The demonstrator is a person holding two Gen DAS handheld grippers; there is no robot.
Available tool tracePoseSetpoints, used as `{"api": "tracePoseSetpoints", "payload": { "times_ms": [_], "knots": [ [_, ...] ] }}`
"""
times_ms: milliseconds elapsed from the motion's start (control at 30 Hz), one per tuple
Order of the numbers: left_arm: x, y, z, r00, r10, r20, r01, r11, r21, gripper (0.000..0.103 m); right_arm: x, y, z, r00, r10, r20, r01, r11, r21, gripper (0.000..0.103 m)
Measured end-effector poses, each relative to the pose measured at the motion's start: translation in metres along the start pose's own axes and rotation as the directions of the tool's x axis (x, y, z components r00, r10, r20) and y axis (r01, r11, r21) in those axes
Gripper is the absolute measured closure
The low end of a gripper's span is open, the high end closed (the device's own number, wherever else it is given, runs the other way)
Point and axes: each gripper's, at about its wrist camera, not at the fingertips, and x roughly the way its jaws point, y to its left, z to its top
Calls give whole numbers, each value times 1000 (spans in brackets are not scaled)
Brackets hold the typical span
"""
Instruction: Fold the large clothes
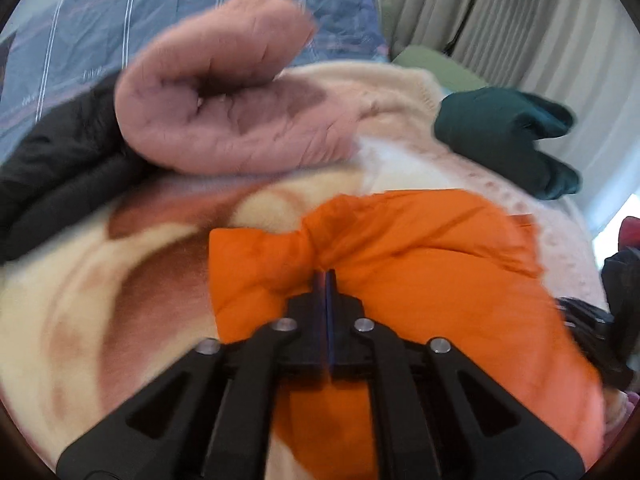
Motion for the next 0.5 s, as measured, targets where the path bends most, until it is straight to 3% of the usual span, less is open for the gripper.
{"api": "tracePoseSetpoints", "payload": {
  "times_ms": [67,167,300,333,400,500],
  "knots": [
    [-28,-10,-2,998,-34,62,32,999,34,81,0,-1,0,1000,5,0,-5,1000,3,103],
    [-57,-23,-10,986,-128,107,124,991,44,79,-1,0,-1,1000,6,5,-6,1000,4,103],
    [-64,-51,-49,964,-264,43,261,963,66,75,-2,-1,-1,1000,10,6,-10,1000,8,103],
    [-66,-61,-63,964,-261,41,256,961,108,73,-2,-1,-1,1000,11,6,-11,1000,7,103],
    [-64,-76,-87,984,-171,47,158,964,213,73,-1,-1,-1,1000,13,5,-13,1000,1,103],
    [-41,-73,-96,988,-155,18,148,967,208,73,0,2,0,1000,-6,2,6,1000,-12,103]
  ]
}}
